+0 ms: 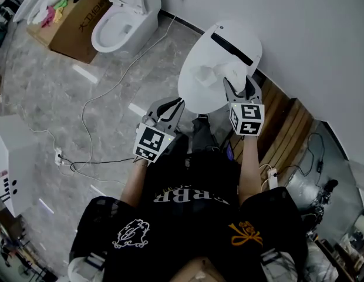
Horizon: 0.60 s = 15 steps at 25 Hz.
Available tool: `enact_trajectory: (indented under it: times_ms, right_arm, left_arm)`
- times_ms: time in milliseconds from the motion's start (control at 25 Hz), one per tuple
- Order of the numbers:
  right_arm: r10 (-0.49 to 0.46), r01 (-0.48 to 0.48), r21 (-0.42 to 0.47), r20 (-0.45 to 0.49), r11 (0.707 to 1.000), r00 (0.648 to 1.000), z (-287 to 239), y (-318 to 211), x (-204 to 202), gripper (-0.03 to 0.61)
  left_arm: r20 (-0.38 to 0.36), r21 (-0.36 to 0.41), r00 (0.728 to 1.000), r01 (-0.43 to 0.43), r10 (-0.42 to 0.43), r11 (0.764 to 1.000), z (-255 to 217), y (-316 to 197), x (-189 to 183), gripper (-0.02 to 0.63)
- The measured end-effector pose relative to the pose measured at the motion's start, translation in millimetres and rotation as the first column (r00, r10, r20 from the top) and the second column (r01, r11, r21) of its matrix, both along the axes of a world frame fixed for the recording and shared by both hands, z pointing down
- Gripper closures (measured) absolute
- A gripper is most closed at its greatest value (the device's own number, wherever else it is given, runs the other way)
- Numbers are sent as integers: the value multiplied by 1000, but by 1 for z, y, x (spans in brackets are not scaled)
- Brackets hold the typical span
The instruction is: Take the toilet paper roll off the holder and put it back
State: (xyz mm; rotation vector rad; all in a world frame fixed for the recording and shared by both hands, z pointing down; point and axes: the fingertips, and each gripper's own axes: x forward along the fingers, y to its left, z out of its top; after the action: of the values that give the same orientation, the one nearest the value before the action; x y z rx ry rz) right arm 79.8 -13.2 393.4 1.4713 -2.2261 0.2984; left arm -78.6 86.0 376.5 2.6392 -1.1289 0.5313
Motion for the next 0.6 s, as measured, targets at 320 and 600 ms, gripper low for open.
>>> enact_trajectory:
  times_ms: [320, 600]
  right_arm:
    - [133, -132, -40, 8, 990, 991, 27, -30, 83, 304]
    - [204, -205, -95, -15, 974, 979, 74, -80, 153, 304]
  left_arm:
    - [0, -25, 997, -77, 77, 997, 11, -35, 54, 578]
    - [22, -56, 993, -115, 117, 992, 36, -82, 102, 578]
